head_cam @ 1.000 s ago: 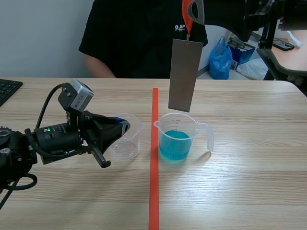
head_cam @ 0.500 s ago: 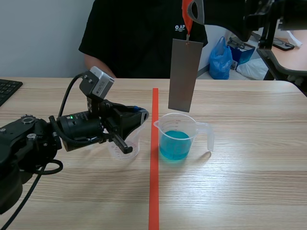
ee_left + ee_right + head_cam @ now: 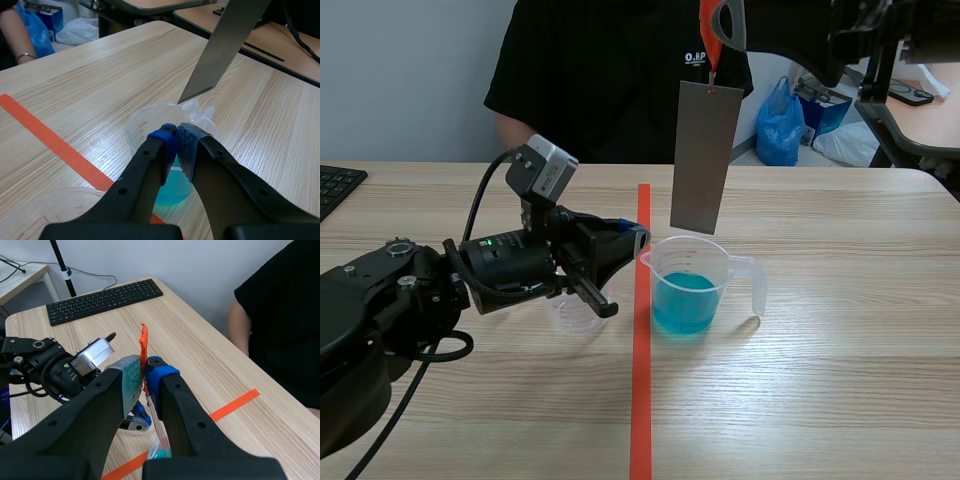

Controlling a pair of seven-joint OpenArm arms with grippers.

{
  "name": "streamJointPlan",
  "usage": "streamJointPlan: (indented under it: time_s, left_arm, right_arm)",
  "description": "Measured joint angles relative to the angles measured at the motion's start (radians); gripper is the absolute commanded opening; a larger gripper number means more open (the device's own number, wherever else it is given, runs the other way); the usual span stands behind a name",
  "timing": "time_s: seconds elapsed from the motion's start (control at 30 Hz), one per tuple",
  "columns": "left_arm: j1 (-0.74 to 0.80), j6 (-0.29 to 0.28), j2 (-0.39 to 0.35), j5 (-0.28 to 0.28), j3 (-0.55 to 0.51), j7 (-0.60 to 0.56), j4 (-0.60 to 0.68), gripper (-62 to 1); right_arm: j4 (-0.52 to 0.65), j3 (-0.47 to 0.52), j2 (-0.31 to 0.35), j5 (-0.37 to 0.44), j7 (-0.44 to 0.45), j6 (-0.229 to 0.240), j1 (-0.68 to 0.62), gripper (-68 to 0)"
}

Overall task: Do the redox reaction experiment.
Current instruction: 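Raise the plate and point at it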

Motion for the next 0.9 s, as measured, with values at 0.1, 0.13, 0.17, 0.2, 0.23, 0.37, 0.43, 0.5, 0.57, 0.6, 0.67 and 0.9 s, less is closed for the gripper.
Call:
streamJointPlan:
  time_s: [0.1,0.13,0.17,0.2,0.23,0.37,0.43,0.5,0.57,0.6,0.67,0.9]
  left_arm:
    - [-0.001,0.001,0.006,0.0,0.0,0.0,0.0,-58.2]
    - [-0.003,0.0,0.007,0.0,0.0,0.0,0.0,-58.2]
    - [-0.006,0.0,0.007,0.0,0.0,0.0,0.0,-58.2]
    - [-0.009,0.0,0.007,0.0,0.0,0.002,0.0,-58.2]
    - [-0.014,0.001,0.007,0.0,0.0,0.003,0.0,-58.2]
    - [-0.023,0.004,0.007,0.0,0.0,0.003,0.0,-58.2]
    - [-0.022,0.003,0.007,0.0,0.0,0.004,0.0,-58.2]
    - [-0.022,0.003,0.007,0.0,0.0,0.004,0.0,-58.2]
    - [-0.022,0.003,0.007,0.0,0.0,0.004,0.0,-58.2]
    - [-0.022,0.003,0.007,0.0,0.0,0.004,0.0,-58.2]
    - [-0.022,0.003,0.007,0.0,0.0,0.004,0.0,-58.2]
    - [-0.022,0.008,0.007,0.0,0.0,0.004,0.0,-58.2]
  right_arm:
    - [0.0,0.0,0.0,0.0,0.0,0.0,0.0,-65.8]
    - [0.0,0.0,0.0,0.0,0.0,0.0,0.0,-65.8]
    - [0.0,0.0,0.0,0.0,0.0,0.0,0.0,-65.8]
    - [0.0,0.0,0.0,0.0,0.0,0.0,0.0,-65.8]
    - [0.0,0.0,0.0,0.0,0.0,0.0,0.0,-65.8]
    - [0.0,0.0,0.0,0.0,0.0,0.0,0.0,-65.8]
    - [0.0,0.0,0.0,0.0,0.0,0.0,0.0,-65.8]
    - [0.0,0.0,0.0,0.0,0.0,0.0,0.0,-65.8]
    - [0.0,0.0,0.0,0.0,0.0,0.0,0.0,-65.8]
    - [0.0,0.0,0.0,0.0,0.0,0.0,0.0,-65.8]
    - [0.0,0.0,0.0,0.0,0.0,0.0,0.0,-65.8]
    - [0.0,0.0,0.0,0.0,0.0,0.0,0.0,-65.8]
